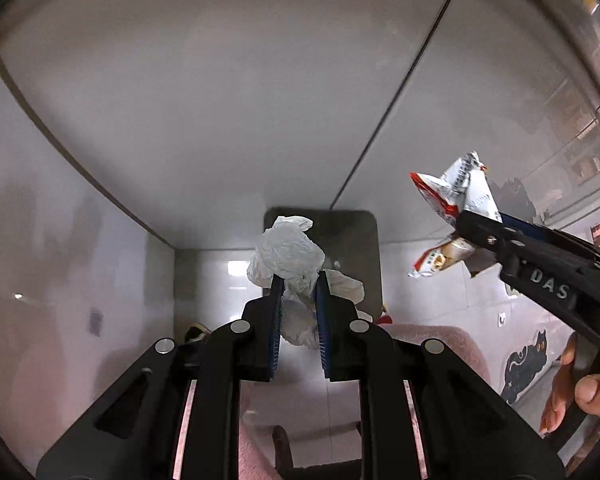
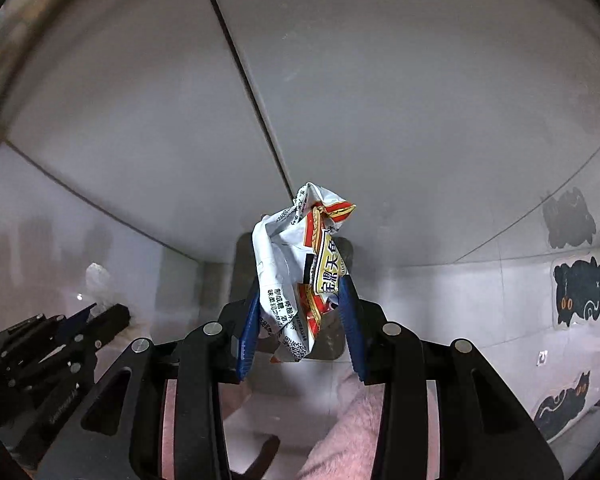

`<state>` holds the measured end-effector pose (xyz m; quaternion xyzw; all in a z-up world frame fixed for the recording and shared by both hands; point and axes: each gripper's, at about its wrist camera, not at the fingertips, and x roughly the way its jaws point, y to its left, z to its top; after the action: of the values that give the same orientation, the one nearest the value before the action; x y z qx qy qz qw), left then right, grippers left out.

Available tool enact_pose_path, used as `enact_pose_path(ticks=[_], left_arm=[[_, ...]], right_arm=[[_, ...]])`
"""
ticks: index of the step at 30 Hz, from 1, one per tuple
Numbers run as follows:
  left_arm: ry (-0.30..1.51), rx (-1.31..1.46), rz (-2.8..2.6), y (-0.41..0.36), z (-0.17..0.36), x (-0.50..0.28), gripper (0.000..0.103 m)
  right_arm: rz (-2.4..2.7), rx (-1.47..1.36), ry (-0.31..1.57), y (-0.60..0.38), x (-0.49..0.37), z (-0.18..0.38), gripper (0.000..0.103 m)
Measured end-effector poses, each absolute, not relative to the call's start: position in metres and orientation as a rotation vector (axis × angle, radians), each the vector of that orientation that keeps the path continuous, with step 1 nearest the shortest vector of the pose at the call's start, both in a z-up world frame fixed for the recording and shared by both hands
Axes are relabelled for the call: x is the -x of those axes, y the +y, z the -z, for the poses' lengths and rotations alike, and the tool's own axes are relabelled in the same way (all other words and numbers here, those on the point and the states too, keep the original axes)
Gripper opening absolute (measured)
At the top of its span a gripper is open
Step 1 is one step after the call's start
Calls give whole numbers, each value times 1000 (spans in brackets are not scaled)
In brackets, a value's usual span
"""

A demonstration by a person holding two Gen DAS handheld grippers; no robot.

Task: Collect trash
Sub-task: 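Carry both items over the floor bin and open both tools to drop them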

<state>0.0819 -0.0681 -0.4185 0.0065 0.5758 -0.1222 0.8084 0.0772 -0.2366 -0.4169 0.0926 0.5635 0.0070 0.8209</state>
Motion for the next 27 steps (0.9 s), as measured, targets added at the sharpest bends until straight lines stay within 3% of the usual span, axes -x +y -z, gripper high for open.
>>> enact_pose_path(ticks=[9, 18, 23, 25, 27], left_arm=[[1328, -50, 322, -84, 496, -102, 14], [1398, -19, 340, -86, 537, -119, 17], [1377, 1, 325, -84, 531, -119, 36], [1360, 7, 319, -82, 525, -120, 51], [1339, 6, 305, -80, 517, -119, 59]], right_arm=[[-8, -224, 1339, -232, -109, 497, 43], [1, -243, 1383, -230, -128, 531, 49], [4, -253, 1371, -226, -133, 528, 68], [5, -253, 1353, -225, -133, 522, 70], [9, -250, 1334, -225, -132, 513, 72]])
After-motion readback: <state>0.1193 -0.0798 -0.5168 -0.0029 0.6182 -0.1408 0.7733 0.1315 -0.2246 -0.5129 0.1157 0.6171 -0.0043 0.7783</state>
